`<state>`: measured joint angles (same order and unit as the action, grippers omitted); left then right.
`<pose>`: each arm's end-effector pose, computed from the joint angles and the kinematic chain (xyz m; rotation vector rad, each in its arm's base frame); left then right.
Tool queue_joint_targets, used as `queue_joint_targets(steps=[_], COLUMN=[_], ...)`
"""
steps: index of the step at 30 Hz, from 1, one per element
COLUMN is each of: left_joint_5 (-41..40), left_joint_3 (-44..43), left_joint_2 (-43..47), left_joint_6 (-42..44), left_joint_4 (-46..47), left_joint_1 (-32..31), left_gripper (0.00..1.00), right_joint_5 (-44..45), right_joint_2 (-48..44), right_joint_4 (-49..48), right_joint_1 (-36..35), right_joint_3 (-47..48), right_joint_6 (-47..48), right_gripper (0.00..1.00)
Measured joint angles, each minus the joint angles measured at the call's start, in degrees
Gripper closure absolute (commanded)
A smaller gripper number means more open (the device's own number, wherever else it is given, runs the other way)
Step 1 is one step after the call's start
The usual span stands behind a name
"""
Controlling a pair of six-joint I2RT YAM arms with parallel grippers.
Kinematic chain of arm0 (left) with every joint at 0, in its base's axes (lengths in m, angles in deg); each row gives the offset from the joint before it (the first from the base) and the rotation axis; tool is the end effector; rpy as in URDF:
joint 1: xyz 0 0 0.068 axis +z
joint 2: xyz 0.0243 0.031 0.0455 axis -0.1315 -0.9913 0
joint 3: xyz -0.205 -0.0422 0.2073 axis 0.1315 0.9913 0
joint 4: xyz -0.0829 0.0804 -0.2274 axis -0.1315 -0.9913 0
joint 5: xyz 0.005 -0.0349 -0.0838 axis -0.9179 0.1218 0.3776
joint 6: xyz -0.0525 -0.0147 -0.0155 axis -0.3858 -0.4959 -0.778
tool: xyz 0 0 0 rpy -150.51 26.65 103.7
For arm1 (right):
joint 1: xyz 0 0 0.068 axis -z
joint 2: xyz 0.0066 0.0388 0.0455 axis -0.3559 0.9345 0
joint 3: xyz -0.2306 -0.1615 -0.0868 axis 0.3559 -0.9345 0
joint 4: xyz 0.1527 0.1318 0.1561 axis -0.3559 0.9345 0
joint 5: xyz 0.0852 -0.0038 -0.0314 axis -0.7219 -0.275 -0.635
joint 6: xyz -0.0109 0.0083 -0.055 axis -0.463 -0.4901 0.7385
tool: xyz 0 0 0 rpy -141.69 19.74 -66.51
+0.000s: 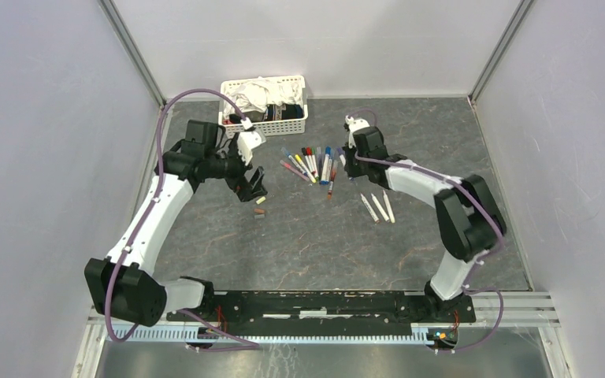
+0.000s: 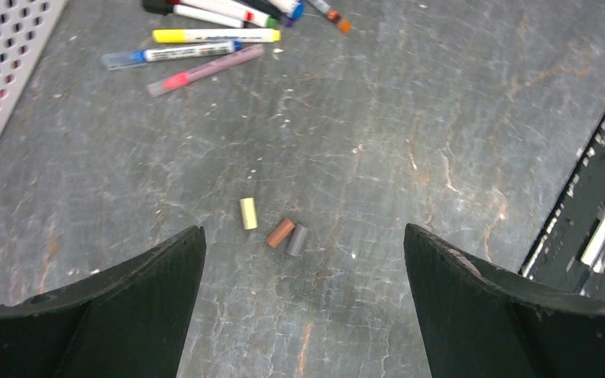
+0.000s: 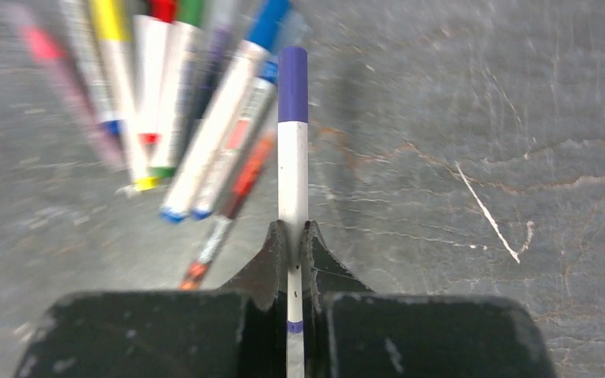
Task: Open the pen caps
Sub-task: Pick up the pen from the center of the board, then open the pen cap from the pen.
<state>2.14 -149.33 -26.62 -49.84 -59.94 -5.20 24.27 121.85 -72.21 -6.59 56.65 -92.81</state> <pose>0.2357 -0.0767 0.3514 1.1301 2.0098 -0.5646 0.3516 0.1770 0.2065 -0.2258 2.3220 0.2099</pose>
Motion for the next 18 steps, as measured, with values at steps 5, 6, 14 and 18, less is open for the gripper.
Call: queue_joint_targets(steps=[5, 6, 14, 18], left_joint_5=[3.5, 4.2, 7.8, 8.8], left_joint_3=[2.3, 2.4, 2.5, 3.0], left_joint_2=[0.8, 0.8, 0.5, 0.2], left_joint_6=[7.1, 8.4, 16.6, 20.0], left_joint_4=[-1.6, -2.0, -4.0, -4.9], left_joint_1=[-1.1, -1.5, -5.1, -6.9], left_gripper=[0.00, 0.00, 0.00, 0.03], right_joint_5=[-15.4, -19.5, -45.8, -54.3], right_joint_2=[-12.3, -14.8, -20.3, -19.2], right_joint_4=[-1.2, -1.6, -1.3, -1.0], right_joint_1=[0.2, 0.0, -6.4, -9.6], right_joint_3=[-4.6, -5.9, -10.4, -9.8], right_joint_6=[2.4, 3.1, 6.3, 6.8], right_gripper=[1.00, 1.00, 1.00, 1.00])
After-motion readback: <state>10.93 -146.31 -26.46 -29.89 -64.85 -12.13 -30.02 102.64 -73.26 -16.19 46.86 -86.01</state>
